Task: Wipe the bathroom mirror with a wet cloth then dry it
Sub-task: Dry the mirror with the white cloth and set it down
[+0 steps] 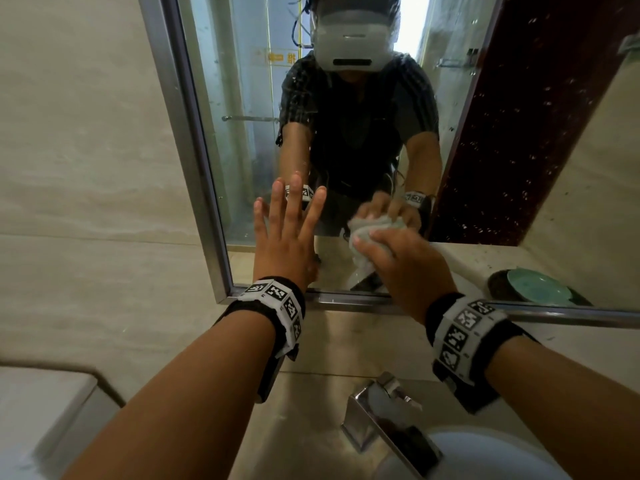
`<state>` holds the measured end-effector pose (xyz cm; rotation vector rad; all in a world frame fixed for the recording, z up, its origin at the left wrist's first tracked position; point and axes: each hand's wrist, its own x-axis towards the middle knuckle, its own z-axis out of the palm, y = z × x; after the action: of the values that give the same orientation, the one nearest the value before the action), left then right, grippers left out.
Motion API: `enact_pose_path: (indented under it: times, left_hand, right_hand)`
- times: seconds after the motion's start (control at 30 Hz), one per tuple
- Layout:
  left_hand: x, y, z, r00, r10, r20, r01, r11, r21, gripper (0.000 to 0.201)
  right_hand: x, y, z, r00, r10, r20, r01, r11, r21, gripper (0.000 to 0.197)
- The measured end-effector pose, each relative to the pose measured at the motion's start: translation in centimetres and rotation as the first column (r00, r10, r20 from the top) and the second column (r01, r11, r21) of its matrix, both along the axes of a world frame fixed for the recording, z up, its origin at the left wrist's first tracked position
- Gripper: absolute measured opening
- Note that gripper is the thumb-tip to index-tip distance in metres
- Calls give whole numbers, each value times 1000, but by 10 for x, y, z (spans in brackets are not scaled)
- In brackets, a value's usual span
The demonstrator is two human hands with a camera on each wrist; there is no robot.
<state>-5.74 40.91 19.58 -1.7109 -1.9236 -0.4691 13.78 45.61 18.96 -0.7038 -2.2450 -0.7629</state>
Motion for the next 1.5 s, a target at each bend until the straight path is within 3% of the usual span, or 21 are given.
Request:
enact_pose_path:
  times: [0.07, 0.13, 0.3, 0.47, 0.6, 0.77, 0.87, 0.97, 1.2, 1.33, 1.5]
  left_hand:
    - [-2, 2, -2, 1000, 1, -19, 0, 1000, 30, 139]
    - [-5, 3, -5, 1000, -15, -22, 17, 998, 65, 141]
    - [-8, 5, -7, 999, 6, -36, -5, 1000, 23, 142]
    - [-3, 1, -1, 999, 28, -26, -29, 998, -56, 135]
    - [0, -4, 2, 998, 58, -38, -61, 995, -73, 130]
    - [9, -17, 22, 987, 131, -94, -143, 982, -126, 122]
    - [18, -25, 58, 982, 149, -119, -163, 980, -116, 110]
    - [17, -25, 106, 976, 112, -188, -120, 992, -31, 102]
    - [25, -12, 234, 984, 32, -173, 2, 981, 193, 114]
    - [37, 3, 307, 983, -2, -183, 44, 973, 227, 116]
    - [50, 19, 370, 983, -9, -183, 46, 978, 203, 129]
  right_hand:
    - [-17, -2, 23, 988, 38, -147, -30, 998, 59, 39]
    - [-29, -3, 24, 978, 83, -191, -66, 994, 92, 33]
    - [-35, -3, -33, 993, 113, 35, -113, 994, -2, 34]
    - [-3, -6, -67, 988, 34, 148, -24, 997, -70, 64]
    - [33, 2, -67, 983, 0, 183, 24, 991, -129, 80]
    - [51, -6, -42, 968, -52, 247, 98, 979, -178, 68]
    - [51, -5, -11, 977, -44, 211, 69, 991, -113, 50]
    - [47, 3, 34, 982, -5, 189, 18, 998, -65, 58]
    - [42, 2, 181, 990, -105, 92, 110, 993, -45, 63]
    - [40, -5, 265, 990, -113, -82, 104, 988, -111, 44]
    - [49, 7, 360, 954, -86, -288, 79, 996, -34, 39]
